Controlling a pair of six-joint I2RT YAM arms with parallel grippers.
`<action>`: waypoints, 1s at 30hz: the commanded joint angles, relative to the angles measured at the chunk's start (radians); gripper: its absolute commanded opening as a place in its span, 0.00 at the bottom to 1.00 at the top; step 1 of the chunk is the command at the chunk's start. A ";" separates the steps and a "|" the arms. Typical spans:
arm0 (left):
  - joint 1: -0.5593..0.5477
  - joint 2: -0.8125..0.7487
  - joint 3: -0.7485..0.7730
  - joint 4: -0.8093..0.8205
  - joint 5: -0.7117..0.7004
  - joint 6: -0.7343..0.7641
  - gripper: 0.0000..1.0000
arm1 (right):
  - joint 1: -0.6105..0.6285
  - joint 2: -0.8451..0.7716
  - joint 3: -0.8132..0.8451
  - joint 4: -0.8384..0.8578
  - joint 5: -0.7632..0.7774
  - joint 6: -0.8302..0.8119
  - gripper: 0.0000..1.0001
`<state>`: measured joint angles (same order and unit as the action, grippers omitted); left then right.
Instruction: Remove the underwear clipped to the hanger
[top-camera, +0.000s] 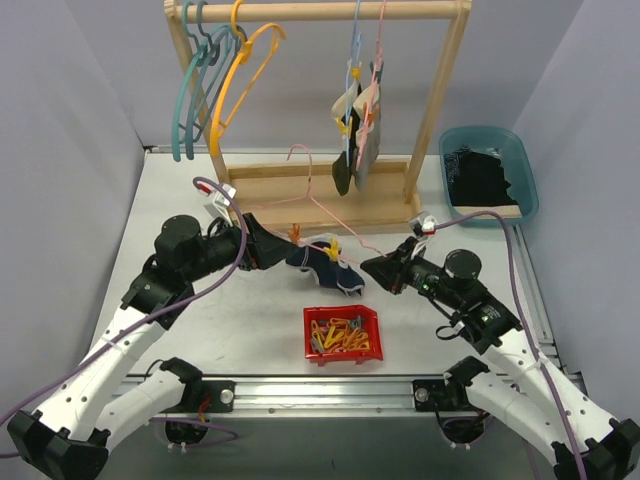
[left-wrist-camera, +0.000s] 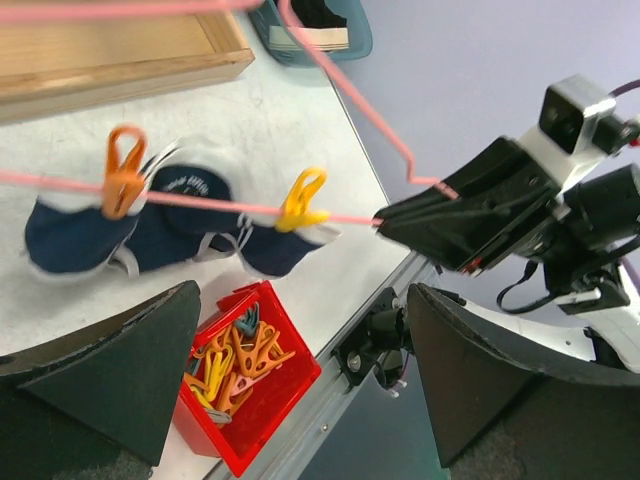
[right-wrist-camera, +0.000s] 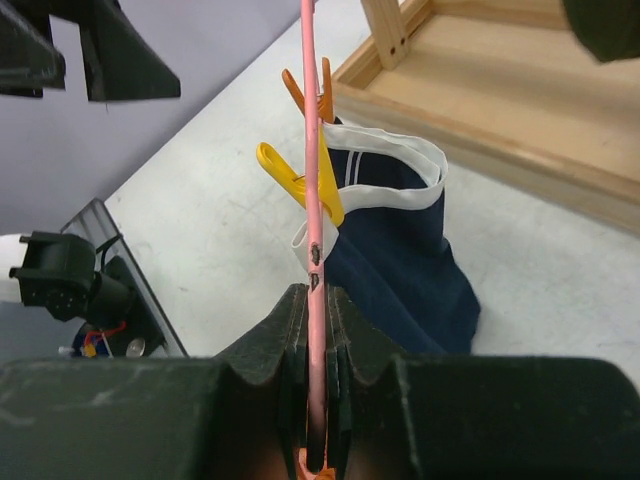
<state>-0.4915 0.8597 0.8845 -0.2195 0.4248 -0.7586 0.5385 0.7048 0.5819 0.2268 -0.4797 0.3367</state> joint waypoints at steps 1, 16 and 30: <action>-0.013 0.024 0.022 0.029 -0.044 -0.024 0.94 | 0.076 -0.033 -0.039 0.089 0.067 0.041 0.00; -0.056 0.082 0.005 -0.118 -0.086 -0.041 0.94 | 0.215 -0.027 -0.100 0.105 0.216 0.058 0.00; -0.290 0.206 0.148 -0.170 -0.381 0.134 0.95 | 0.268 -0.007 -0.097 0.108 0.270 0.035 0.00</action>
<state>-0.7338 1.0557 0.9443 -0.3542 0.2058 -0.7250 0.7959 0.7116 0.4797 0.2485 -0.2359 0.3882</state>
